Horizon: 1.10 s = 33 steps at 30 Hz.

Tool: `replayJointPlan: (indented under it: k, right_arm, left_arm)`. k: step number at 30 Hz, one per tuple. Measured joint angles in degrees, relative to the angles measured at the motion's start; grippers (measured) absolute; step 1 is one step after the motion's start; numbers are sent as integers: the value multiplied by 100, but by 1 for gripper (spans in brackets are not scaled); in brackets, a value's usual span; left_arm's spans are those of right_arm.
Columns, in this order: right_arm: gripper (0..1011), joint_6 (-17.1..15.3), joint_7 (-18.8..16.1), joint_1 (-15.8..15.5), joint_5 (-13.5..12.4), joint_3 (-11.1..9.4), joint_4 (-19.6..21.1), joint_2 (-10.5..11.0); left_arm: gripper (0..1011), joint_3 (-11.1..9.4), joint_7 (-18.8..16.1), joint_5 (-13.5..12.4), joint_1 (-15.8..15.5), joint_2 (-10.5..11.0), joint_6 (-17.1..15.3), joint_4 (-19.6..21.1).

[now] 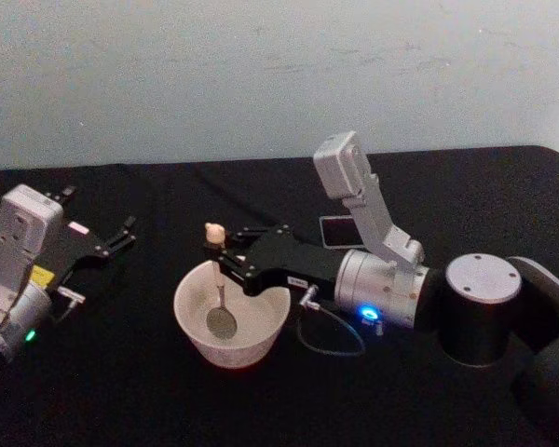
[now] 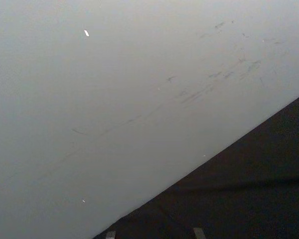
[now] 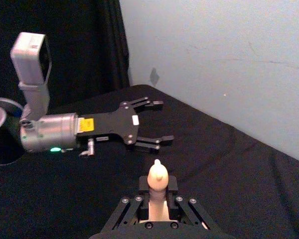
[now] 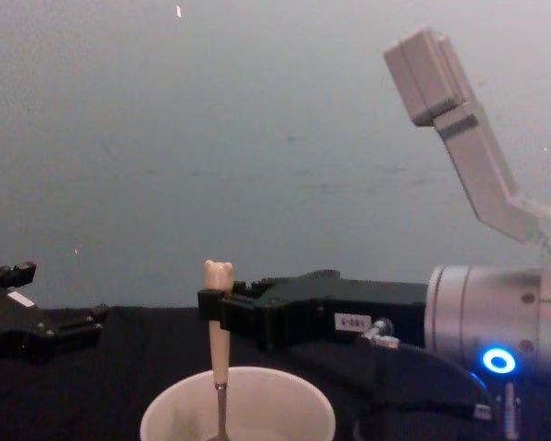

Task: Pick up the stirring spoon with one hand, stir inside the cup, then place it back in its original position.

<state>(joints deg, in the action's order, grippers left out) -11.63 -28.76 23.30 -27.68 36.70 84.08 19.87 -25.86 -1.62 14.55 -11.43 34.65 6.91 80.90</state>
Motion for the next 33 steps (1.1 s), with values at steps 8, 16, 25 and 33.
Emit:
replayJointPlan:
  k: [8,16,25,33]
  right_arm:
    - [202,42,68,175,99,-20,-323,-159]
    - [202,45,119,147,122,-168,-343,-111]
    - [202,-19,127,-96,42,-326,-37,101]
    - [202,-91,68,-342,-129,-390,352,308]
  left_arm:
    - [1001,0,0,0,0,0,0,0]
    - [1001,0,0,0,0,0,0,0]
    - [1001,0,0,0,0,0,0,0]
    - [1001,0,0,0,0,0,0,0]
